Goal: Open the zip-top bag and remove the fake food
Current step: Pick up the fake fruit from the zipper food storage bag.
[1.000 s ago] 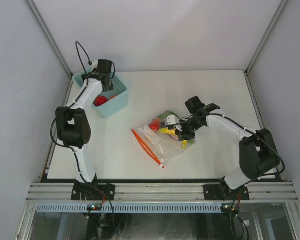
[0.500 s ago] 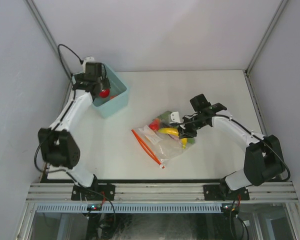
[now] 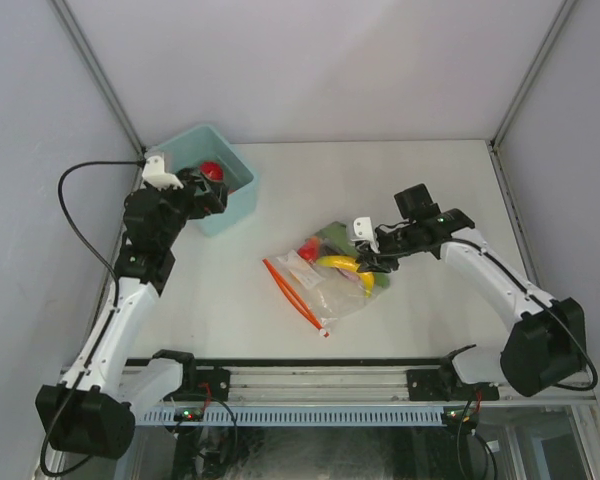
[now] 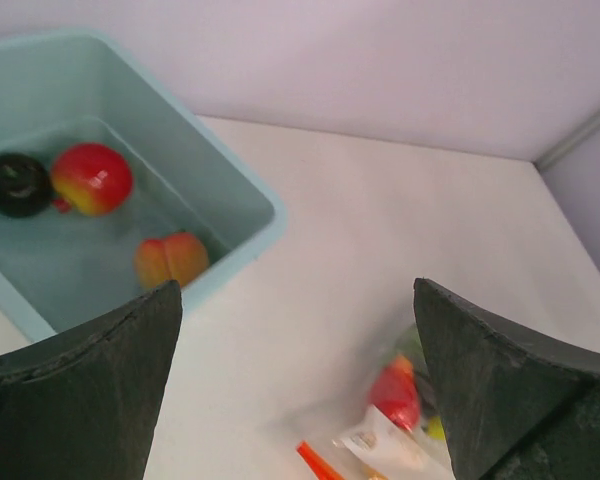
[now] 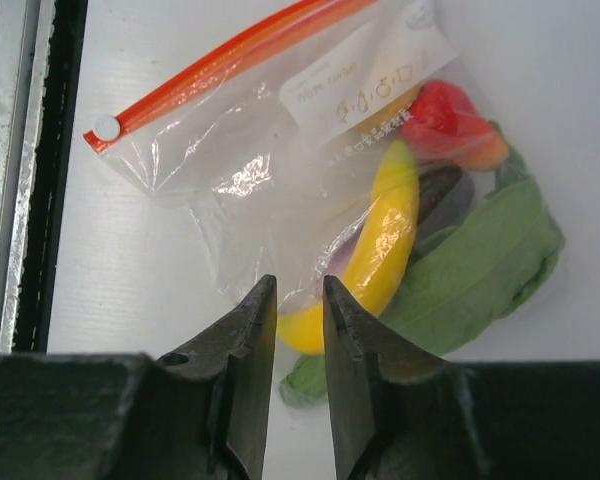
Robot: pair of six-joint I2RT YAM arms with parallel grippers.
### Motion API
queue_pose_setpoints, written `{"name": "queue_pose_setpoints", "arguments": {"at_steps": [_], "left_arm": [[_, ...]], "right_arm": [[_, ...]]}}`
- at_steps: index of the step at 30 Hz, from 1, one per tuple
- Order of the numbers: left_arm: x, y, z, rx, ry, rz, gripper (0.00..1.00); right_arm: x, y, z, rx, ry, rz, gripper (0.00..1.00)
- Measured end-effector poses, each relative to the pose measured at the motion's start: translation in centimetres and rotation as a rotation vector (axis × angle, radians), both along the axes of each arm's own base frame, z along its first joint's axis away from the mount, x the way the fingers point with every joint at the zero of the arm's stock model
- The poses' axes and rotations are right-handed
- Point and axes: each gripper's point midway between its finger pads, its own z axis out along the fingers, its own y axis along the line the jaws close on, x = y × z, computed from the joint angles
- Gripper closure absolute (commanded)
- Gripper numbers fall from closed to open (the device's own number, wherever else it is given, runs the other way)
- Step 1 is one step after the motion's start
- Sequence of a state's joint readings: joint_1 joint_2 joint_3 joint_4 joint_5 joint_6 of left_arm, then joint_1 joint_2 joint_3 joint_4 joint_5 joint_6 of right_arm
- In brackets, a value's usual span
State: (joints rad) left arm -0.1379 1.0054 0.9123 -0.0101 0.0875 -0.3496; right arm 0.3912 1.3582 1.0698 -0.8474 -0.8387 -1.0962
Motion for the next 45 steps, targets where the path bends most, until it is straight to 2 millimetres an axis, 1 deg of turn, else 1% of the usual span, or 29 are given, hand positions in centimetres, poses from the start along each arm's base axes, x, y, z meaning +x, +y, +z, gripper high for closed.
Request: {"name": "queue_pose_setpoints", "arguments": {"at_steps": [3, 7, 10, 13, 15, 18, 21, 25, 28, 30, 33, 36, 38, 41, 45], "left_arm": [[-1.4, -1.0, -1.3, -0.052, -0.004, -0.075, 0.00], [-3.2, -3.2, -1.6, -0.133, -0.028, -0.202, 0.00], [-4.5, -4.6, -1.9, -0.192, -0.035, -0.283, 0.03], [-5.8, -6.0, -2.7, -0.232, -0.023, -0.345, 0.03], [-7.0, -7.3, -3.2, -0.241, -0.018, -0.398, 0.04], [-8.9, -9.3, -3.2, -0.241, -0.030, -0.475, 0.05], [-10.5, -10.4, -2.9, -0.243, -0.062, -0.520, 0.05], [-12.0, -11.5, -2.9, -0.239, -0.103, -0.554, 0.07], [-12.4, -12.2, -3.6, -0.237, -0.118, -0.560, 0.10], [-12.7, -12.8, -4.7, -0.231, -0.113, -0.566, 0.16], [-13.0, -13.7, -6.2, -0.223, -0.089, -0.579, 0.28], [-13.1, -14.2, -8.0, -0.219, -0.049, -0.570, 0.43], [-13.1, -14.1, -9.3, -0.219, -0.021, -0.550, 0.51], [-13.2, -14.0, -11.3, -0.221, 0.030, -0.517, 0.58], [-13.4, -13.4, -14.2, -0.212, 0.123, -0.463, 0.60]], "right_arm": [[-0.3, 0.0, 1.5, 0.025, -0.047, 0.003, 0.67], [-0.7, 0.1, 3.5, 0.058, -0.100, 0.008, 0.62], [-1.0, 0.5, 5.0, 0.088, -0.124, 0.014, 0.60], [-1.3, 0.9, 6.1, 0.114, -0.132, 0.019, 0.58], [-1.3, 1.2, 6.9, 0.128, -0.133, 0.019, 0.57], [-1.2, 1.5, 8.1, 0.150, -0.139, 0.015, 0.56], [-1.2, 1.6, 8.7, 0.169, -0.130, 0.011, 0.55], [-1.2, 1.4, 8.8, 0.186, -0.097, -0.003, 0.54], [-1.0, 1.2, 8.7, 0.194, -0.076, -0.020, 0.54], [-0.9, 1.0, 8.8, 0.202, -0.067, -0.030, 0.53], [-0.9, 0.9, 8.6, 0.210, -0.056, -0.032, 0.53], [-0.9, 0.9, 7.7, 0.212, -0.032, -0.030, 0.52], [-0.9, 1.0, 6.8, 0.207, -0.007, -0.030, 0.52], [-0.6, 1.3, 5.6, 0.199, 0.027, -0.026, 0.51], [-0.6, 1.7, 4.7, 0.191, 0.048, -0.016, 0.51]]}}
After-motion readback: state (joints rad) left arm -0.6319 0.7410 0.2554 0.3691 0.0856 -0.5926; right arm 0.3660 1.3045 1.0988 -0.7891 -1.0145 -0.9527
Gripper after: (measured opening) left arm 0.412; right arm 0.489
